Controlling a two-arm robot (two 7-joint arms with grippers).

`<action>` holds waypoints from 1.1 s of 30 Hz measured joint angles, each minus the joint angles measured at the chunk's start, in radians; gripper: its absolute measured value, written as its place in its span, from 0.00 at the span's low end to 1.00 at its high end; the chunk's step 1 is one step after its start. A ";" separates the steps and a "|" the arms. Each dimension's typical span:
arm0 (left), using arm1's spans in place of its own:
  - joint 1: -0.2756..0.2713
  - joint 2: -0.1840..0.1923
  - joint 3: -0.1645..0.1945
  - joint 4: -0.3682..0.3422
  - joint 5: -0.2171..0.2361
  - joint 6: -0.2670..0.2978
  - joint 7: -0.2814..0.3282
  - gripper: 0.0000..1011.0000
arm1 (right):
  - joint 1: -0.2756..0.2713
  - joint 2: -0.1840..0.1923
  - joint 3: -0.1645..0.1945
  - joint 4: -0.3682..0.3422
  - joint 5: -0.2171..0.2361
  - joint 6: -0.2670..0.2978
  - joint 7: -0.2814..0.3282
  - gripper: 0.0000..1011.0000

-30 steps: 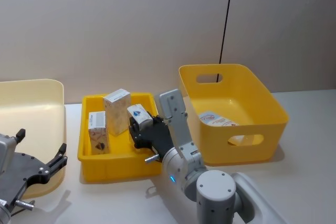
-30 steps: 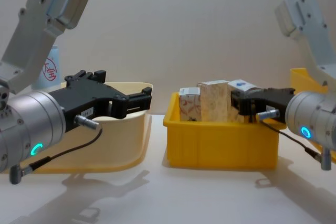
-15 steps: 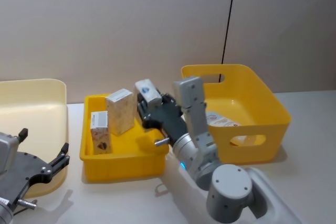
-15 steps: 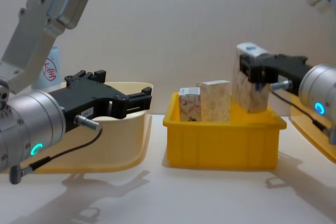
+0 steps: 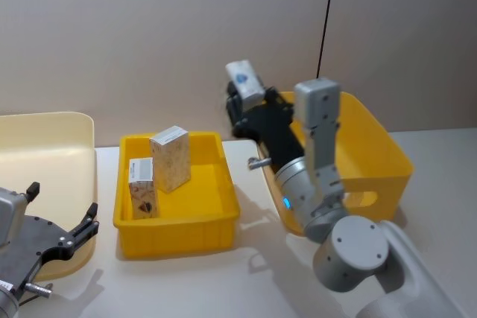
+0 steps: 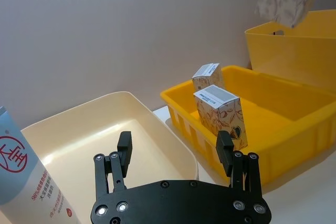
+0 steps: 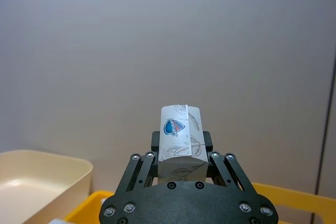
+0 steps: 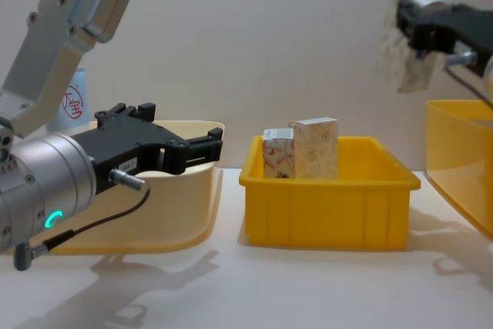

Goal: Bimanual collaborative sorting of washing and personal care products

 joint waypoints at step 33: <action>0.000 0.000 0.000 0.000 0.000 0.000 0.000 0.99 | -0.123 -0.022 0.149 -0.172 -0.148 0.124 -0.236 0.40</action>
